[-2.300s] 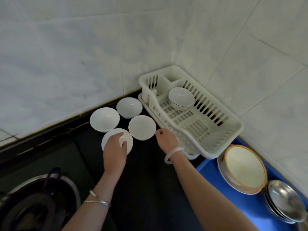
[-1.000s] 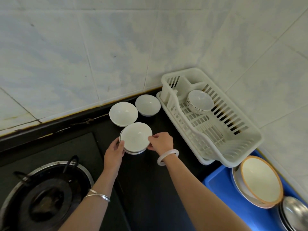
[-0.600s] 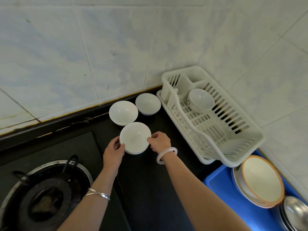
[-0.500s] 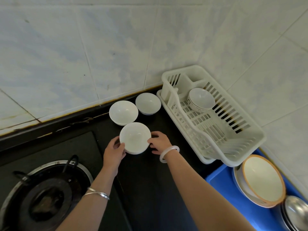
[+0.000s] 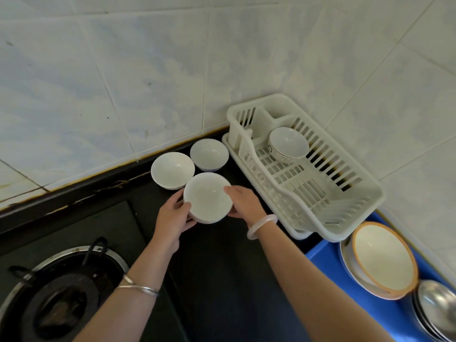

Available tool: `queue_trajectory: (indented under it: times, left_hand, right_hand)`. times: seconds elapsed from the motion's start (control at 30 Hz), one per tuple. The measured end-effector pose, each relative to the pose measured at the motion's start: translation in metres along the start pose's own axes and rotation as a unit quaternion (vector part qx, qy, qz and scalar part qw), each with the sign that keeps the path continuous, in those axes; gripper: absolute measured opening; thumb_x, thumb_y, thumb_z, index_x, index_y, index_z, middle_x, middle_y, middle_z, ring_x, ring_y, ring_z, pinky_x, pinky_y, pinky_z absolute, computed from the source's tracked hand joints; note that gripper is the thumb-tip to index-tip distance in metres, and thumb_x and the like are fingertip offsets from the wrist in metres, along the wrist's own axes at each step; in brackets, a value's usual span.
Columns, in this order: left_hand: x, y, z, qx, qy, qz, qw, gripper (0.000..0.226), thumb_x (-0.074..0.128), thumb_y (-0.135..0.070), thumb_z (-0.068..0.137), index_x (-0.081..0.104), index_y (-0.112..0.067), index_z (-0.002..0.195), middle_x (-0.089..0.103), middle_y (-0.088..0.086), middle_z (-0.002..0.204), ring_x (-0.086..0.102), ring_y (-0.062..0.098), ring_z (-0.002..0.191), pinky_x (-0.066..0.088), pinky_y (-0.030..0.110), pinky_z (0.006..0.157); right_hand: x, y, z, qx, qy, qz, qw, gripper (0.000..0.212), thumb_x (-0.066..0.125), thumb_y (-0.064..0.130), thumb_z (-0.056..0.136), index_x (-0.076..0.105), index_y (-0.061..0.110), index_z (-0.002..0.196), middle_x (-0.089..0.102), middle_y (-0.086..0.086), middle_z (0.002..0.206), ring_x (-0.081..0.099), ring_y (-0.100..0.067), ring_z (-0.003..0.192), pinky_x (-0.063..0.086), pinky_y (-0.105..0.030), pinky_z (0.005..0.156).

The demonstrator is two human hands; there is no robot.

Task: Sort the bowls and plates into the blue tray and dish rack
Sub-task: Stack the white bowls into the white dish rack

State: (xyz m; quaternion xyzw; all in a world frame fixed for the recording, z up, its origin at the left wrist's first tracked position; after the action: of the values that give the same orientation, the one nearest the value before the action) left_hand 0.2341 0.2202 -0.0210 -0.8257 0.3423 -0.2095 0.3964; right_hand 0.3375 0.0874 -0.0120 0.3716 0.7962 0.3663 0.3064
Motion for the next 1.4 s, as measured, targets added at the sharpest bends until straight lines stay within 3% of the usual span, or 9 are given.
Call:
queue_trajectory:
  times: [0.2,0.27,0.37,0.5,0.6,0.7,0.9,1.03,1.4]
  left_hand:
    - [0.071,-0.06,-0.012,0.039,0.084,0.051,0.994,0.05,0.054,-0.011,0.089,0.045,-0.03,0.134,0.055,0.001,0.115,0.061,0.025,0.105,0.059,0.029,0.057]
    - [0.104,-0.072,-0.014,0.047,0.108,0.06,0.991,0.049,0.053,-0.01,0.089,0.045,-0.028,0.134,0.054,0.004,0.118,0.061,0.026,0.105,0.057,0.025,0.051]
    - [0.155,-0.079,-0.012,0.059,0.135,0.089,0.985,0.046,0.052,-0.01,0.089,0.048,-0.024,0.132,0.051,0.009,0.126,0.06,0.03,0.106,0.055,0.023,0.047]
    - [0.217,-0.074,-0.006,0.055,0.191,0.147,0.969,0.045,0.047,-0.006,0.09,0.047,-0.019,0.133,0.048,0.013,0.132,0.059,0.035,0.107,0.053,0.027,0.049]
    - [0.253,-0.061,0.002,0.031,0.217,0.18,0.959,0.043,0.041,-0.001,0.09,0.048,-0.014,0.131,0.049,0.015,0.131,0.056,0.038,0.11,0.055,0.037,0.062]
    - [0.279,-0.041,0.015,0.023,0.226,0.212,0.95,0.046,0.037,0.003,0.089,0.049,-0.014,0.13,0.051,0.015,0.13,0.056,0.038,0.105,0.056,0.046,0.069]
    - [0.306,-0.014,0.034,-0.025,0.24,0.247,0.938,0.049,0.031,0.005,0.089,0.047,-0.014,0.131,0.05,0.019,0.132,0.055,0.043,0.11,0.053,0.045,0.06]
    - [0.313,-0.01,0.039,-0.03,0.253,0.262,0.931,0.046,0.033,0.005,0.089,0.044,-0.011,0.131,0.048,0.02,0.132,0.055,0.042,0.108,0.054,0.045,0.063]
    - [0.317,-0.004,0.041,-0.044,0.285,0.25,0.924,0.046,0.039,0.005,0.091,0.037,-0.008,0.135,0.043,0.021,0.136,0.053,0.043,0.114,0.053,0.049,0.083]
  right_hand:
    - [-0.091,0.052,-0.021,-0.056,-0.081,-0.025,0.995,0.026,0.043,0.045,0.093,0.061,0.027,0.088,0.066,0.006,0.085,0.064,-0.011,0.079,0.053,-0.017,0.05]
    - [-0.123,0.062,-0.024,-0.059,-0.111,-0.032,0.992,0.03,0.042,0.047,0.093,0.062,0.029,0.08,0.068,0.003,0.084,0.067,-0.016,0.079,0.058,-0.025,0.063]
    - [-0.168,0.061,-0.021,-0.036,-0.146,-0.034,0.988,0.038,0.042,0.047,0.093,0.067,0.019,0.085,0.07,-0.006,0.086,0.067,-0.023,0.083,0.057,-0.033,0.075]
    - [-0.215,0.045,-0.014,-0.01,-0.164,-0.017,0.986,0.031,0.047,0.043,0.092,0.062,0.018,0.083,0.067,-0.009,0.083,0.066,-0.025,0.08,0.058,-0.037,0.073]
    - [-0.241,0.03,-0.004,0.028,-0.182,0.019,0.983,0.028,0.052,0.04,0.091,0.061,0.014,0.085,0.063,-0.011,0.09,0.063,-0.024,0.08,0.056,-0.035,0.064]
    - [-0.258,0.011,0.011,0.053,-0.187,0.004,0.981,0.026,0.051,0.036,0.093,0.059,0.012,0.099,0.059,-0.015,0.105,0.06,-0.033,0.096,0.057,-0.045,0.075]
    - [-0.269,-0.012,0.029,0.096,-0.201,-0.017,0.975,0.043,0.041,0.045,0.095,0.059,0.008,0.108,0.062,-0.022,0.116,0.061,-0.04,0.102,0.052,-0.055,0.088]
    - [-0.273,-0.014,0.039,0.112,-0.193,-0.071,0.972,0.054,0.035,0.041,0.098,0.044,0.004,0.136,0.05,-0.019,0.137,0.052,-0.037,0.119,0.042,-0.05,0.102]
    - [-0.279,-0.019,0.042,0.114,-0.24,-0.054,0.962,0.041,0.042,0.028,0.095,0.049,0.003,0.127,0.055,-0.02,0.125,0.054,-0.039,0.111,0.047,-0.051,0.097]
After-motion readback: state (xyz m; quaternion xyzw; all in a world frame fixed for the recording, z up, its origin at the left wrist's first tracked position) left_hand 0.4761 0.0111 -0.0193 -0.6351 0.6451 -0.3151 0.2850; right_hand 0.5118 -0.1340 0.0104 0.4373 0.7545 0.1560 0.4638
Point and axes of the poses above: each hand's wrist, its own z-axis towards the middle knuckle, its own x-axis out of the palm, y = z × x, the point moved 1 cm from there along z, towards the middle knuckle
